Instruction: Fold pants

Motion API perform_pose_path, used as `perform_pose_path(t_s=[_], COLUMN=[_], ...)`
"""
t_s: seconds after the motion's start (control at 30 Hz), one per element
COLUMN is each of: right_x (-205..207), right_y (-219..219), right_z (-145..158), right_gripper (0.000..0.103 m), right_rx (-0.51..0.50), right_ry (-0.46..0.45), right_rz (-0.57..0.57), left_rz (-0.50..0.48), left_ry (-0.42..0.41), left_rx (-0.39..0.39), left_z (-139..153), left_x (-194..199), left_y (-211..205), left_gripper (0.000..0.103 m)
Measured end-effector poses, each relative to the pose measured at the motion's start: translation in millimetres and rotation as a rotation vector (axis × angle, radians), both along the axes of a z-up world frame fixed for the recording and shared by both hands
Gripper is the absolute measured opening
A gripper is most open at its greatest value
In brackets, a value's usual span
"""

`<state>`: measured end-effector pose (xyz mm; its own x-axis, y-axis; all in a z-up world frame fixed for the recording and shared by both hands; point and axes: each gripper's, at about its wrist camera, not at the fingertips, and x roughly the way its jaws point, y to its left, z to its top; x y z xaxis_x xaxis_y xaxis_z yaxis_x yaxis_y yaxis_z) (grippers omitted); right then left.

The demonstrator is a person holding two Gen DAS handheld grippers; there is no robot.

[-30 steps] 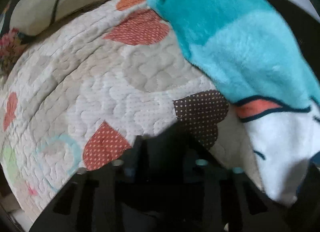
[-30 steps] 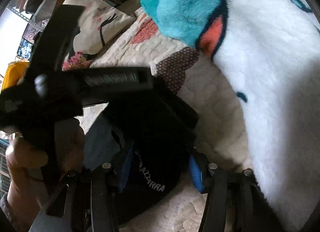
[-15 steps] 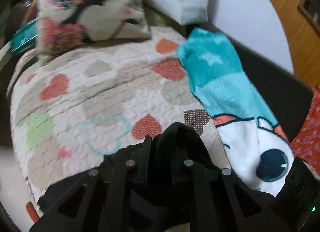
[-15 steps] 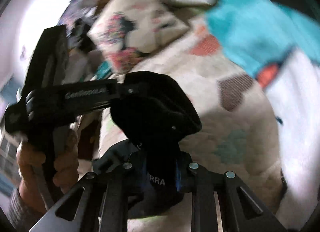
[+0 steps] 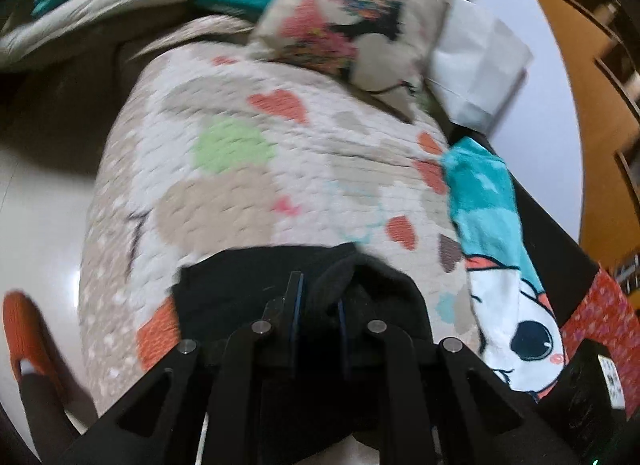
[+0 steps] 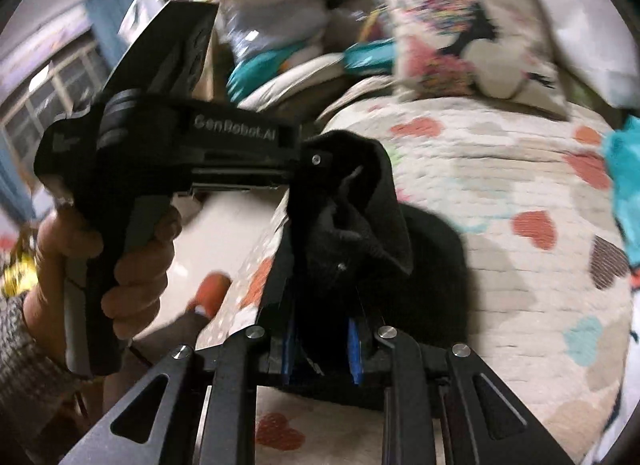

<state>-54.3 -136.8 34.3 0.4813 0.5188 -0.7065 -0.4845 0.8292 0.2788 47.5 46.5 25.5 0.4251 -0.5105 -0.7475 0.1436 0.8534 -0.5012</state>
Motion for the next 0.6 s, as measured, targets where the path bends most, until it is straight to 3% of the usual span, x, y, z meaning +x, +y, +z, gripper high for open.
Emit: perform_pose_path(t_s=[0.1,0.27,0.33,0.4,0.47,0.53,0.6], right_x=[-0.8,2.2,-0.1,-3.8,-8.5,-11.2,-22.9], right_y=[22.8,47.6,54.4,59.6,62.6,63.7,65.9], right_z=[-17.2,-40.7,-47.3,-51.8,-53.2,-51.1,-47.7], right_gripper=[0.023,0.023,0.025,0.027,0.03,0.034,0.045], right_rx=[-0.064,-0.144,-0.182,-0.217,-0.24,-0.242,-0.238], right_ry=[0.01,0.021,0.006,-0.017,-0.036,-0.05,-0.068], right_rz=[0.05,0.105,0.128,0.15,0.163,0.173,0.199], left_rz=[0.05,0.097,0.12,0.149,0.175,0.193,0.205], left_ry=[0.038,0.076,0.096,0.134,0.17,0.205,0.22], left_rx=[0.042,0.031,0.011,-0.017,-0.052,-0.106,-0.13], left_z=[-25.1,-48.0,-53.7,-61.4,-68.2,-72.9,-72.6], left_x=[0.1,0.7,0.9,1.2,1.6,1.5,-0.9], left_y=[19.9,39.3,46.1,55.4,64.0,72.4,76.9], left_gripper=[0.014,0.015,0.019,0.039,0.048,0.049,0.05])
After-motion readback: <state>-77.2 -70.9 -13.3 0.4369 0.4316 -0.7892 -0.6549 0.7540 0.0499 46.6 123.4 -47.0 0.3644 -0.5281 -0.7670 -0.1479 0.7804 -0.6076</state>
